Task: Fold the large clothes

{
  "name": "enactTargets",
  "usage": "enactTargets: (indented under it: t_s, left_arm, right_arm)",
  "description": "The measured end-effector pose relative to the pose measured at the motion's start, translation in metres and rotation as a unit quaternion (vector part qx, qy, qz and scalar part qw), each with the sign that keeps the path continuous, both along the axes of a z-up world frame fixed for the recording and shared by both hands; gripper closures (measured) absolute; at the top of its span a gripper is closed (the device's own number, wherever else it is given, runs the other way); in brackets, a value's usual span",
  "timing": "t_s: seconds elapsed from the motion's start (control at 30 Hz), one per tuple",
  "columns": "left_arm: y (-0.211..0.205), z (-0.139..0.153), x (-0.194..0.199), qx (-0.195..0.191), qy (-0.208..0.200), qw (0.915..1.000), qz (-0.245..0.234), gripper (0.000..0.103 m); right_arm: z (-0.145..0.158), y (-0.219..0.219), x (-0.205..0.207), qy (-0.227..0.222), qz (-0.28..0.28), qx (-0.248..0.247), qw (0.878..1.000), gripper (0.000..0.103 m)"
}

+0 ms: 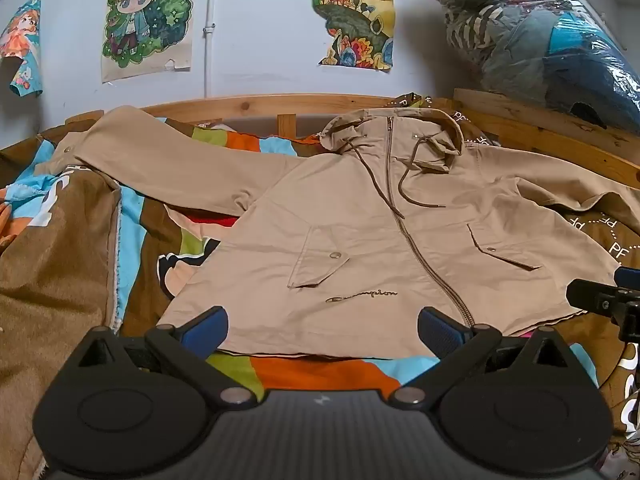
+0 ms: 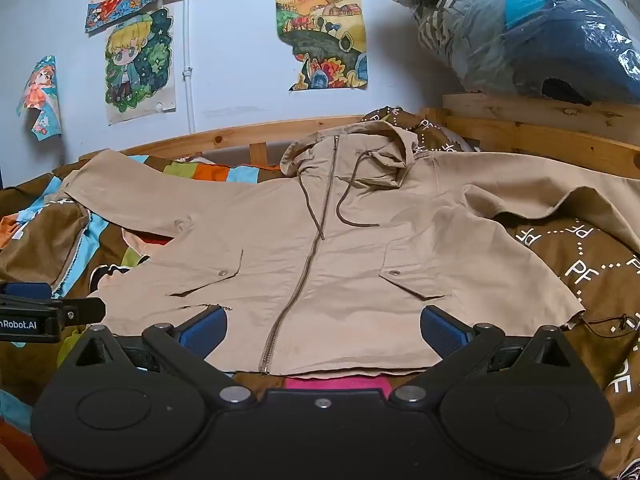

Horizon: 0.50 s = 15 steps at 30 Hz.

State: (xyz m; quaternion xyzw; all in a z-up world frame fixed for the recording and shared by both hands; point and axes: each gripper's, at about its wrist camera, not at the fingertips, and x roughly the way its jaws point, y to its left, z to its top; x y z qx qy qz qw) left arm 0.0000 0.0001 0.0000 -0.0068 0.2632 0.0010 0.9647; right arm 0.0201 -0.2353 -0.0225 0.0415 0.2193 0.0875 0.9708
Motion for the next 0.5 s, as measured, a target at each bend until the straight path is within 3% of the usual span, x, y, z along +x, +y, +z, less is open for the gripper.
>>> enactTargets:
  t_s: [0.5]
  left_arm:
    - [-0.0002,-0.0015,-0.0002,-0.001,0.002,1.0000,-0.001,0.001]
  right_arm:
    - [-0.0009,-0.0011,0.0007,0.002,0.000,0.002,1.000,0.001]
